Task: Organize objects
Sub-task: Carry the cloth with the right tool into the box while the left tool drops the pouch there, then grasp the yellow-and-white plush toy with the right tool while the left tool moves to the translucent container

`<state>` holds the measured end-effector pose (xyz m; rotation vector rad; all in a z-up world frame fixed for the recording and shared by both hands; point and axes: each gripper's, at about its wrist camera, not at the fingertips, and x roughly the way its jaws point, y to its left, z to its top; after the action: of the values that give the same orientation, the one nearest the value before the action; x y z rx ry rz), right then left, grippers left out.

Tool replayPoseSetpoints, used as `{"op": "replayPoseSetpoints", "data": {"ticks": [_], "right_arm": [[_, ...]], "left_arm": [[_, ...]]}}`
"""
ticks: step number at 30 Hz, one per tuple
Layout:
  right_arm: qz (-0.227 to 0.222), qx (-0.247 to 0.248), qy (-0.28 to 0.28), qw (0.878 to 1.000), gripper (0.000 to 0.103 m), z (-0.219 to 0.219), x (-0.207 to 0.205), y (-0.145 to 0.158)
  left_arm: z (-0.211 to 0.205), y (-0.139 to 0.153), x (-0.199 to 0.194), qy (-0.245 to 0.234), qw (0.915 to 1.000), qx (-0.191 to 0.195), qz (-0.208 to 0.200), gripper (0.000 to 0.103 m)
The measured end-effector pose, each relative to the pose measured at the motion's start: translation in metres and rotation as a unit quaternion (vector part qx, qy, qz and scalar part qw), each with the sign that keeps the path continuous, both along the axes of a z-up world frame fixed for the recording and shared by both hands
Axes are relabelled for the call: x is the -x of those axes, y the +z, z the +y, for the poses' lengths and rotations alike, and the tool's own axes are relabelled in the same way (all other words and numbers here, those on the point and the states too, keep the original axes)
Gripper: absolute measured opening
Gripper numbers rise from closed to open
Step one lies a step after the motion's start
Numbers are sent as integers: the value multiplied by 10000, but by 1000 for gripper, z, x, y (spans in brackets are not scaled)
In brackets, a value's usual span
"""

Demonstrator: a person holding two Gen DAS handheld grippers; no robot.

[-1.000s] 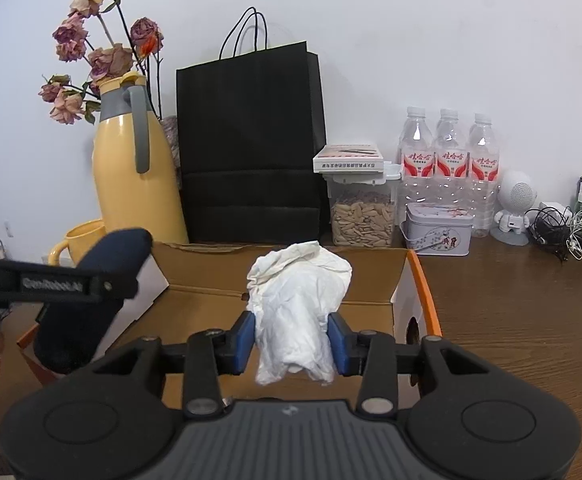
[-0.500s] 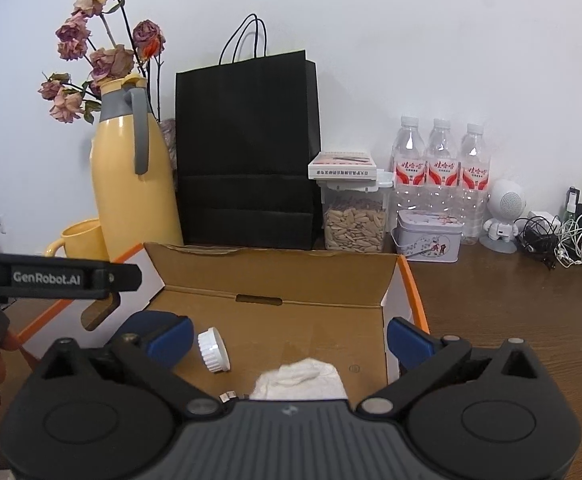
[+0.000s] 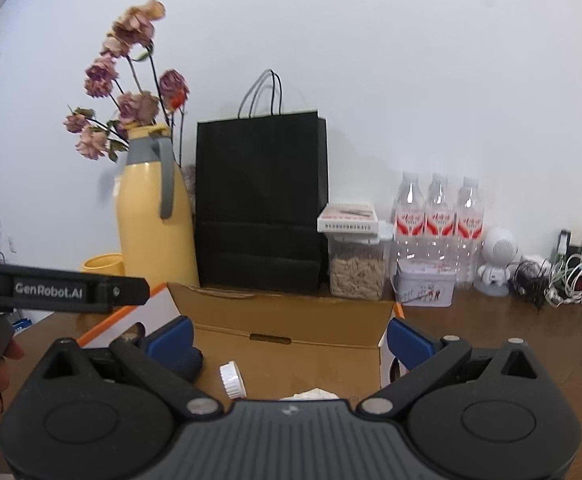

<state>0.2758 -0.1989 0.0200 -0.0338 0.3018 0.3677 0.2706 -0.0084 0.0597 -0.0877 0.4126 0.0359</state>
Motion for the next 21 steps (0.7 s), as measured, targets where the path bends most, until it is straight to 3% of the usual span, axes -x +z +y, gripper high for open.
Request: {"op": "replayPoseSetpoints", "data": {"ticks": [12,21], "right_arm": [[-84,160,7,9998,103,-18,69,4],[321,256,49,9991,103,-31,112,-22]], "left_arm": [[8,6,71,-123,9999,-89,-29,103],[21,-17,118,-116,9994,-161,291,103]]}}
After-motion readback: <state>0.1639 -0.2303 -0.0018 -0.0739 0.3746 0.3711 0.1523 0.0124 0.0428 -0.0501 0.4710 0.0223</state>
